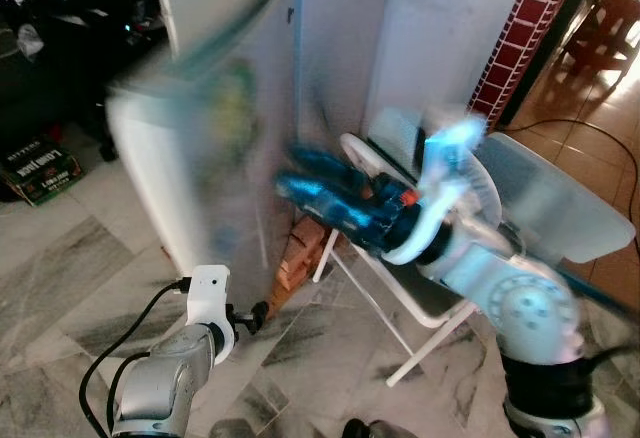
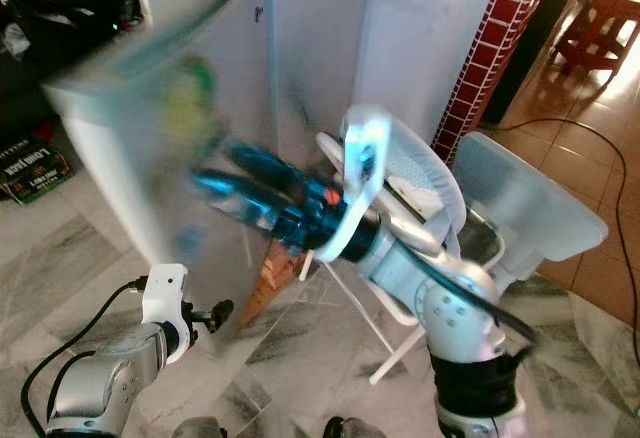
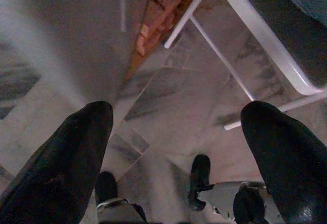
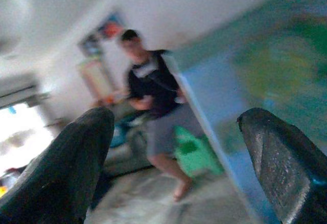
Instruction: Restocking fridge
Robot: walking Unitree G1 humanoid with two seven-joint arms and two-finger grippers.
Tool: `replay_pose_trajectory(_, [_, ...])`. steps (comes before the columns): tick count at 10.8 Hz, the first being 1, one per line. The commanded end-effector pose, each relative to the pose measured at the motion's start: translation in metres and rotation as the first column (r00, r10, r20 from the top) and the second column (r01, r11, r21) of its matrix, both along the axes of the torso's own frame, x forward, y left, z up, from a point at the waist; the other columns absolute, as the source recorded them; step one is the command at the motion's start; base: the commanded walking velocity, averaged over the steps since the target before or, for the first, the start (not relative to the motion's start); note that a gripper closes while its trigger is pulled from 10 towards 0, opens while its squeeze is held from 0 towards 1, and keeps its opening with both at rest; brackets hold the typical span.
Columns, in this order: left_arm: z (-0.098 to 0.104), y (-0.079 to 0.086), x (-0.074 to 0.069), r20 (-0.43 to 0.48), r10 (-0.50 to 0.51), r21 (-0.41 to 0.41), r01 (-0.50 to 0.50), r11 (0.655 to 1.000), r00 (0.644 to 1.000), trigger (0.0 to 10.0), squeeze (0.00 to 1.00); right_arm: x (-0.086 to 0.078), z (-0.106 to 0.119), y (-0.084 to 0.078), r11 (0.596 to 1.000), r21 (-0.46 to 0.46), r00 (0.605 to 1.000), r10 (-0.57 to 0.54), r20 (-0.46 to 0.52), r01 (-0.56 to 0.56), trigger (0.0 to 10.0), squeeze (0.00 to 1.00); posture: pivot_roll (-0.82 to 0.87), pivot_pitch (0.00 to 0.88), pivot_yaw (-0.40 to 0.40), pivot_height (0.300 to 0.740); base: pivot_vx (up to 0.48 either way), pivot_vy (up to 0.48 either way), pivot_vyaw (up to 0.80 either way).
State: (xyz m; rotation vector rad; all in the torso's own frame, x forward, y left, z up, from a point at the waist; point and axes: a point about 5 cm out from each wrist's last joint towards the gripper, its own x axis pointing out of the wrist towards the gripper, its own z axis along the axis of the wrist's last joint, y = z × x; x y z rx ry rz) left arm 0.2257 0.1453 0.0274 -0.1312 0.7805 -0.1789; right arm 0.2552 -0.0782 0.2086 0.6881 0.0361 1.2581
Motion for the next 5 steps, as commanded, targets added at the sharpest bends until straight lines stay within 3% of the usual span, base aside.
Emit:
replay_pose_trajectory(1, [0.001, -0.002, 0.001, -0.005, -0.010, 0.008, 0.011, 1.000, 1.000, 10.0, 0.00, 0.006, -0.003, -0.005, 0.999, -0.032, 0.999, -0.038, -0.013, 0.038, 10.0, 0.00, 0.11, 0.000, -0.021, 0.740, 0.000, 0.000, 0.00])
replay_pose_trajectory(3, [0.001, -0.003, 0.000, -0.002, -0.009, 0.007, 0.009, 1.000, 1.000, 10.0, 0.00, 0.011, -0.019, -0.006, 0.988, -0.113, 0.992, -0.113, -0.059, 0.105, 10.0, 0.00, 0.11, 0.000, -0.029, 0.740, 0.000, 0.000, 0.00])
replay_pose_trajectory(4, [0.002, 0.000, 0.000, 0.012, 0.021, 0.003, -0.021, 1.000, 1.000, 10.0, 0.00, 0.024, -0.035, -0.013, 0.937, -0.228, 0.958, -0.283, -0.047, 0.266, 10.0, 0.00, 0.12, 0.000, -0.031, 0.740, 0.000, 0.000, 0.00])
replay_pose_trajectory(5, [0.010, 0.016, 0.010, 0.127, 0.156, 0.045, -0.163, 0.986, 0.980, 10.0, 0.00, 0.037, -0.050, -0.025, 0.835, -0.352, 0.896, -0.443, 0.030, 0.424, 10.0, 0.00, 0.11, 0.000, -0.032, 0.740, 0.000, 0.000, 0.00])
